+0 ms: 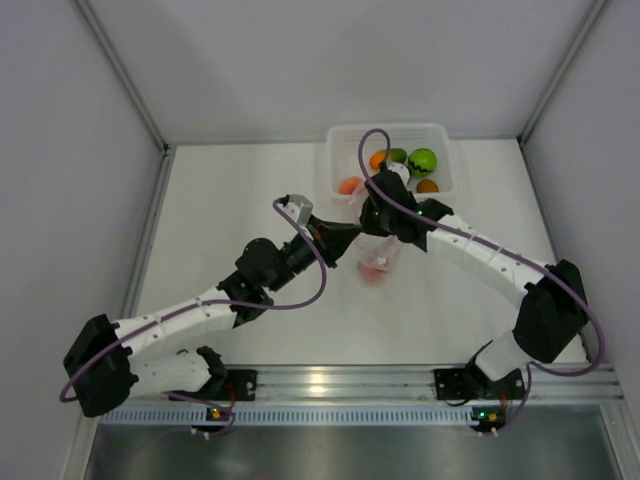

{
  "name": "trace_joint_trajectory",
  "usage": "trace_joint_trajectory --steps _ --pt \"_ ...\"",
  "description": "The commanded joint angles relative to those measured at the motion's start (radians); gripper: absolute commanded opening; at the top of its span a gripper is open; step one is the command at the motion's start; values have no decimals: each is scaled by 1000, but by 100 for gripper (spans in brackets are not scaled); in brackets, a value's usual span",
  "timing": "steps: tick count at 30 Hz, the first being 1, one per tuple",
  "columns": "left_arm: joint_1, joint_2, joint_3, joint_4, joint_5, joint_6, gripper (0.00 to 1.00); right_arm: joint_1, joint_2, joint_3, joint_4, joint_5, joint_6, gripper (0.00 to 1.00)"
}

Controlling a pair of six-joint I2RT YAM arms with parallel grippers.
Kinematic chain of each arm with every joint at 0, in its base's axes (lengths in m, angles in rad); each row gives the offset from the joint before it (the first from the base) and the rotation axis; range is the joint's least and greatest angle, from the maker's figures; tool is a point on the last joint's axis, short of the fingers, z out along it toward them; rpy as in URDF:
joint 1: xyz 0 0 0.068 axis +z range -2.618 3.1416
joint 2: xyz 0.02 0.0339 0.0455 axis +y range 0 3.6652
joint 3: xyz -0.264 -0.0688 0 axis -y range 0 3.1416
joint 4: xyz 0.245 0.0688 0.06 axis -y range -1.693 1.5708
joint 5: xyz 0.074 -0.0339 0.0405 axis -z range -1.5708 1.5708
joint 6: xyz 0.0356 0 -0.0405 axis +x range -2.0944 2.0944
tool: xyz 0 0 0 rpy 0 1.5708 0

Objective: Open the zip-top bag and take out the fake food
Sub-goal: Adjust the zipper food storage bag at the center of the board.

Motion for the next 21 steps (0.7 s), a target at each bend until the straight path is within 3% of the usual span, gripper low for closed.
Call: trace_joint_trajectory --steps 1,11,16,21 --pt "2 27 -38 159 34 -21 0 3 -4 -51 104 5 56 27" --pt "-1 102 -110 259 3 -156 0 67 -19 -96 -31 75 -29 29" --pt "-15 90 -134 303 -30 -190 0 86 -100 -247 32 110 4 30" --pt "-52 90 -136 319 -109 -222 0 86 -107 -285 51 133 11 29"
